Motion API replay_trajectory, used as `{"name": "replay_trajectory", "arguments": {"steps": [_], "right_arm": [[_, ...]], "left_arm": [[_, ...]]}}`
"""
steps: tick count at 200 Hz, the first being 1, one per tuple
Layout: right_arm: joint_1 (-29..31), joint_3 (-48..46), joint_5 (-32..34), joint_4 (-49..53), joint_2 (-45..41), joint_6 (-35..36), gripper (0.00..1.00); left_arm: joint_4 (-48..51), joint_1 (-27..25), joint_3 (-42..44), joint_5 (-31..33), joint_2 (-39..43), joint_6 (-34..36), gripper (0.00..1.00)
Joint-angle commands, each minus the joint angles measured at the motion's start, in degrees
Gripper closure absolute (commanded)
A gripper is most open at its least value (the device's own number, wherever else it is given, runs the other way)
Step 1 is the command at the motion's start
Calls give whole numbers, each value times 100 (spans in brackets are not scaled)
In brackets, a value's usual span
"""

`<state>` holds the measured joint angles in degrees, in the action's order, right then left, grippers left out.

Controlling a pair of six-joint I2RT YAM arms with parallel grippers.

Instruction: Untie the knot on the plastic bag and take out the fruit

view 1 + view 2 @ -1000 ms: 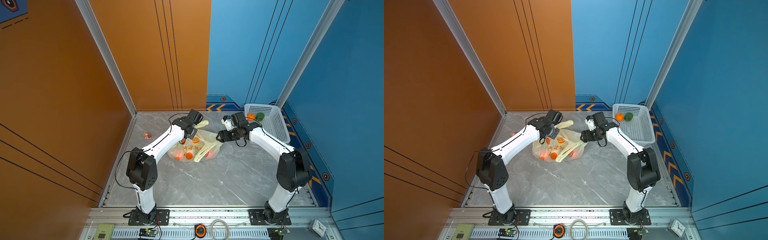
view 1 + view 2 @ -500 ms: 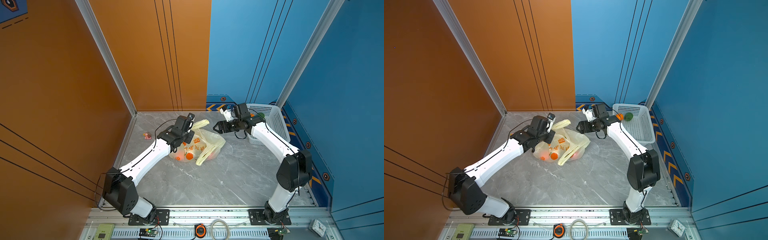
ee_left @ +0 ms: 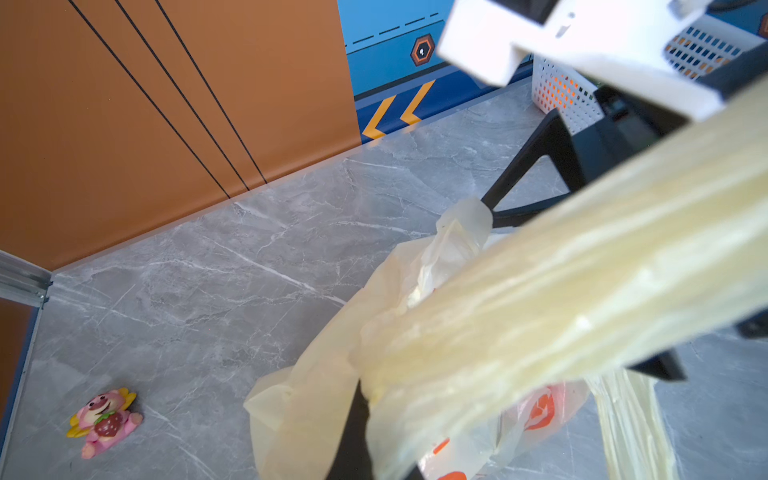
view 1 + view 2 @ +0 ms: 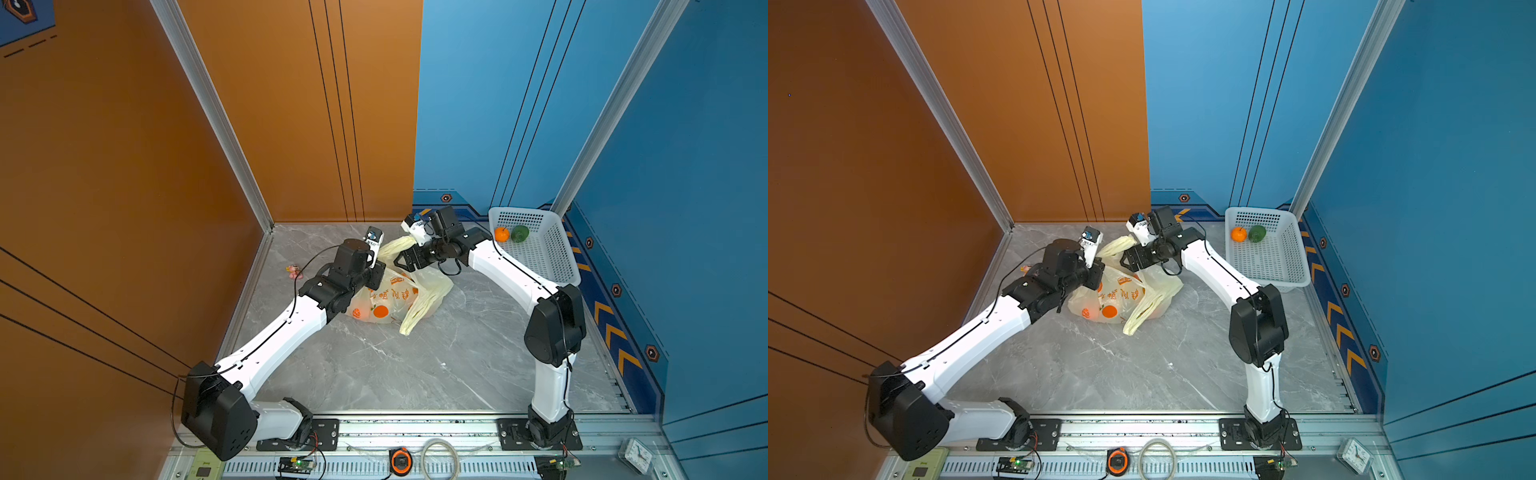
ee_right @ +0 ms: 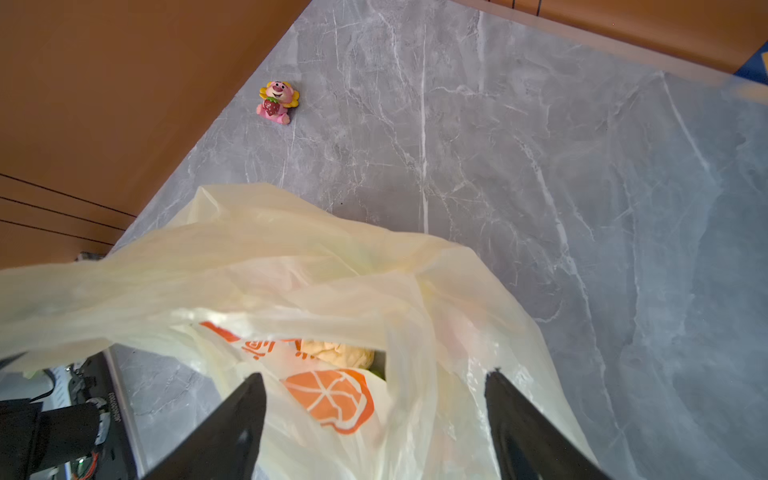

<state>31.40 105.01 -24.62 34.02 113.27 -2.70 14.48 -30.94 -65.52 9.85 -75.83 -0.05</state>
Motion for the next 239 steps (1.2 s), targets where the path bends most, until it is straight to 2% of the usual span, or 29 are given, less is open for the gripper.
{"name": "replay_trajectory", "arguments": {"steps": [1,28,45,67,80,85,118,126,137,158,179,192,212,239], "right_arm": [[44,278,652,237,202,182,18],[48,545,792,198,518,116,21],[38,659,610,59,801,90,28],[-3,683,51,-222,965,-36,60],[-15,692,-9,-238,1003,-113,92],[-15,667,15,-238,983,-132,100],[-151,194,472,-238,342,-244,100],[-207,70,595,-238,150,-281,100],[-301,-86,701,-226,-104,-310,100],[-427,-174,873,-89,-507,-267,100],[-483,-121,965,130,-757,-116,100],[-494,17,930,361,-789,-27,100],[-486,92,684,527,-887,75,100],[-420,-10,337,518,-1009,229,100]], "left_arm": [[-250,-21,131,-215,207,-109,100],[-299,-13,214,-335,302,-141,100],[-316,-2,273,-386,332,-191,100],[-314,9,327,-422,358,-258,100],[-319,11,339,-415,365,-292,100],[-294,10,341,-401,369,-302,100],[-30,0,434,-331,517,-402,100],[41,3,468,-310,583,-428,93],[145,-13,525,-291,684,-467,78],[327,-28,610,-224,893,-547,66],[456,-35,834,-198,1068,-625,38],[522,-52,869,-158,1160,-683,27],[538,-60,893,-96,1304,-714,19],[562,-56,785,21,1429,-681,15]]}}
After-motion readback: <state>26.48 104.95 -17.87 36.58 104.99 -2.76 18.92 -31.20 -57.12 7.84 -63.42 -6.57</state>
